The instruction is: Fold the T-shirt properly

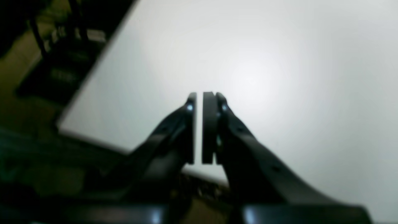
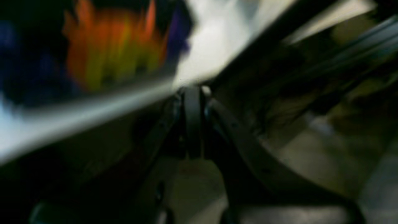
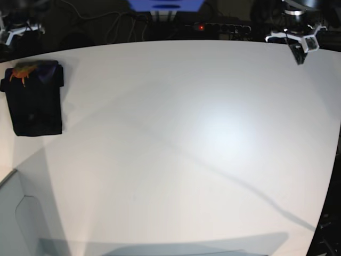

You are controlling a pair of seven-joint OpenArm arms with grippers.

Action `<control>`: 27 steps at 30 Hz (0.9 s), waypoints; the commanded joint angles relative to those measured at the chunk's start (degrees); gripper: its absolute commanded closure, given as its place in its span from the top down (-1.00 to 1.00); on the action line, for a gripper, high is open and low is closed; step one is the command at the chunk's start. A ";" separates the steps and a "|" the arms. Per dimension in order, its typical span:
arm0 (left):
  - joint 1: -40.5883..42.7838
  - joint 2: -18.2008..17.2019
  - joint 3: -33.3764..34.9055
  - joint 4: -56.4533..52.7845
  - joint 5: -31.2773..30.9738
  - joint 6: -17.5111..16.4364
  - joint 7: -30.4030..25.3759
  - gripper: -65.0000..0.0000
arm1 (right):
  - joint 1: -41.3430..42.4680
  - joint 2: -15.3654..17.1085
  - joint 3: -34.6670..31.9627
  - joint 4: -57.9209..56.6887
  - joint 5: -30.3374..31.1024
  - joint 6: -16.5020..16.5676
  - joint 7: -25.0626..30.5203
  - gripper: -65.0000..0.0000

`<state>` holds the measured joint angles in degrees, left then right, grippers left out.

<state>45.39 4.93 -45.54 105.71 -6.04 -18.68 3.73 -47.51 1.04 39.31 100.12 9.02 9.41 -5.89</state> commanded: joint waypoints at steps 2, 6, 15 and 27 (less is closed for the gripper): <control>1.25 -0.23 1.10 -4.48 0.02 0.43 -3.07 -0.91 | -1.86 0.32 0.12 -3.63 -0.09 0.66 1.28 -1.00; 3.80 -2.42 5.85 -16.44 0.11 0.70 -10.98 -0.91 | -2.12 1.29 -3.22 -13.92 -0.09 0.83 1.45 -1.00; -1.65 -7.43 17.71 -50.11 13.38 0.79 -34.36 -1.00 | 1.75 7.53 -17.64 -42.23 -0.09 0.83 20.26 -1.00; -18.27 -7.26 18.15 -80.26 27.01 0.79 -45.27 -1.00 | 20.74 12.37 -39.35 -83.10 -0.09 0.83 40.22 -1.00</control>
<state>26.55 -2.02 -27.27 25.15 21.26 -17.91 -40.12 -25.76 12.67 -0.38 16.80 8.75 10.31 33.12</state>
